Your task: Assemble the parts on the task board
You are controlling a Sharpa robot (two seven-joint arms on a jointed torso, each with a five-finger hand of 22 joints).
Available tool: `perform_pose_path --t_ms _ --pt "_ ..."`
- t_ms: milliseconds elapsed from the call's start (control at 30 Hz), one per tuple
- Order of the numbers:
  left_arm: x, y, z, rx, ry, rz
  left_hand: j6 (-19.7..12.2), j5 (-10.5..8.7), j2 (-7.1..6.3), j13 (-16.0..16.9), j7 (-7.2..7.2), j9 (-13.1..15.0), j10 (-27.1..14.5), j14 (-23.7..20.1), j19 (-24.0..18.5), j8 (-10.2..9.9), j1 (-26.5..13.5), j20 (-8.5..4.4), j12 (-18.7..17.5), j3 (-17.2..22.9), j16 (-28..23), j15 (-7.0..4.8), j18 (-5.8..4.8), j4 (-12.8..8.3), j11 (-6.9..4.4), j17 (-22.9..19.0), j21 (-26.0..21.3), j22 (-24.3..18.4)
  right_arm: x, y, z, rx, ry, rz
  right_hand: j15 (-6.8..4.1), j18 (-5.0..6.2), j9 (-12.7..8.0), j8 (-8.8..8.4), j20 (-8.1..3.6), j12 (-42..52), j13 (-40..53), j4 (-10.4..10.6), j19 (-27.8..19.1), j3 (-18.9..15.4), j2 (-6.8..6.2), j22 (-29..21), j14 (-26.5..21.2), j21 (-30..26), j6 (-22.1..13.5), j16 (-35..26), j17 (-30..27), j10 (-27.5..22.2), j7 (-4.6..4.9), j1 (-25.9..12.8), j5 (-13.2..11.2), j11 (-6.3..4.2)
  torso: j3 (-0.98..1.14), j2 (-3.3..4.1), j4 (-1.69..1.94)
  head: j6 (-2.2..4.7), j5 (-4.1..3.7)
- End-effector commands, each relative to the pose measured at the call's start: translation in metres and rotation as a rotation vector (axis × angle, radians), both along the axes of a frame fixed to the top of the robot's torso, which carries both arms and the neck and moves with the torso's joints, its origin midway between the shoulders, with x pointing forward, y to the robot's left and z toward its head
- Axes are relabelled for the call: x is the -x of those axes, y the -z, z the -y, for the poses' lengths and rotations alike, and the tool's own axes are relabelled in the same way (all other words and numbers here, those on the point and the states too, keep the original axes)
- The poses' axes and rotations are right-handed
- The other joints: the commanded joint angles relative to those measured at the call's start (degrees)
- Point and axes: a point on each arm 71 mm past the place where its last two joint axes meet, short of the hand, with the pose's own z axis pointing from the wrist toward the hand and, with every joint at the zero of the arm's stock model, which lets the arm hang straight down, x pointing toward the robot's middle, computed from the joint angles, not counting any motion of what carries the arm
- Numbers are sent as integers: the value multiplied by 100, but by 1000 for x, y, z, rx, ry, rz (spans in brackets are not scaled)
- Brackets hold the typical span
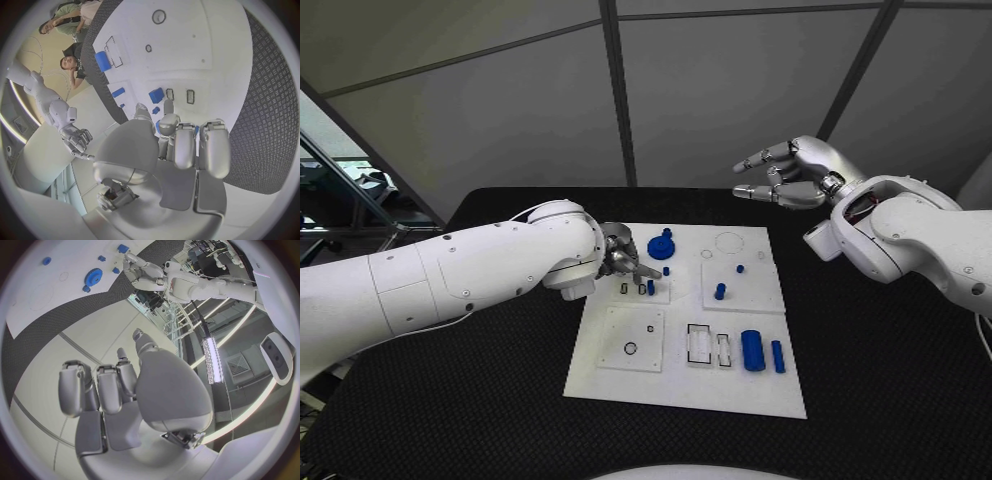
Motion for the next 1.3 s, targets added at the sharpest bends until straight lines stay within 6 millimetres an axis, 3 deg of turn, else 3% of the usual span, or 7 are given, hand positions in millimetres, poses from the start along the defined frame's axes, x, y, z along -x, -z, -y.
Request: perform_pose_path --t_ms 33,400,600,1300 --pt "-1 1 1 -32 14 -16 -52 -8 17 9 -7 18 23 286 179 39 32 -3 32 -14 9 -29 -484 -10 -4 348 28 448 -1 0 -1 13 -5 -5 -43 93 -8 30 -7 -28 83 -34 -30 3 48 561 299 -25 36 -42 223 -30 -1 -11 49 -26 -3 1 -3 -19 1" --pt "-3 2 9 -36 33 -25 -82 -2 19 43 -16 96 25 287 195 115 137 -7 67 10 7 -35 -490 -29 -12 351 44 482 -3 1 -2 20 0 -16 -43 94 -10 33 -8 -29 81 -31 -31 1 55 558 299 -28 39 -48 217 -30 -1 -19 63 -26 2 6 -5 -48 9" --pt "-4 3 10 -42 35 -29 -100 1 29 51 -19 137 20 287 202 153 194 -9 75 26 6 -37 -493 -38 -14 352 51 498 -4 2 -4 21 0 -21 -44 97 -11 35 -9 -42 66 -28 -40 2 65 546 296 -39 42 -57 205 -41 -2 -23 74 -27 -9 1 5 -73 -6" --pt "-7 5 14 -42 50 -38 -155 15 106 76 -32 295 13 288 203 306 420 -12 101 114 1 -45 -494 -86 -26 357 49 512 -4 2 -5 34 1 -21 -46 104 -18 37 -11 -50 55 -25 -57 17 106 521 288 -62 43 -88 164 -47 -2 -23 101 -29 -11 1 2 -107 -41"
